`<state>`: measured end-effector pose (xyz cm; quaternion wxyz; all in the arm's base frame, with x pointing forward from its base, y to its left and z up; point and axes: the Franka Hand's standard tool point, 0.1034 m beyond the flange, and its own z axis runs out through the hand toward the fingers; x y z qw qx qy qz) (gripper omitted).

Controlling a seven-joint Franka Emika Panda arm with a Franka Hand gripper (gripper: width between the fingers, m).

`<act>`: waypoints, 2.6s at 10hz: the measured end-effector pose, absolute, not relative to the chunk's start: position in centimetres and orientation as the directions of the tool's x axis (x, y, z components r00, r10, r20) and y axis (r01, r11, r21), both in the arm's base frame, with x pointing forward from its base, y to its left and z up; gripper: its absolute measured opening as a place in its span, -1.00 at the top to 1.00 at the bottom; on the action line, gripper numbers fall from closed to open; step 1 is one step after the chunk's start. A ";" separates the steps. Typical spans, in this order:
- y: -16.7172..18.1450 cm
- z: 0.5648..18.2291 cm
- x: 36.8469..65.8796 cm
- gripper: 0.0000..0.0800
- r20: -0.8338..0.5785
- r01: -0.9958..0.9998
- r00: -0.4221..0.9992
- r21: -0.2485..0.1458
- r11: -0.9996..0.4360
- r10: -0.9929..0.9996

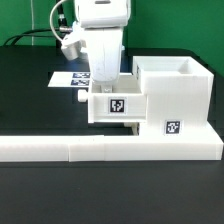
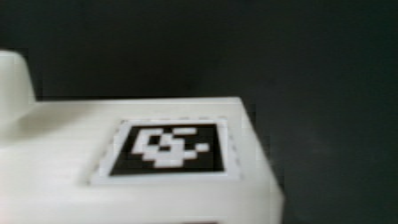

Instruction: Assemble drawer

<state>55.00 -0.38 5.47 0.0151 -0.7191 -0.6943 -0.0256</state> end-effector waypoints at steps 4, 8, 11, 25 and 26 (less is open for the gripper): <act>-0.5 5.6 55.0 0.89 0.031 1.000 -0.009 0.000 0.009 0.999; -0.6 5.6 55.0 0.89 0.032 1.000 -0.007 0.000 0.007 0.999; 0.3 5.3 55.4 0.89 0.037 1.000 -0.025 0.002 0.025 0.999; -3.2 9.7 56.2 -0.62 -0.008 0.995 -0.095 -0.012 0.095 0.995; -4.4 9.6 56.0 -0.62 -0.008 0.994 -0.111 -0.021 0.111 0.994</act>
Offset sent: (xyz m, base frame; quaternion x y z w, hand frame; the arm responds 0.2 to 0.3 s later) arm -0.0022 0.0010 -0.0035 0.0186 -0.0356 -0.0592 0.9974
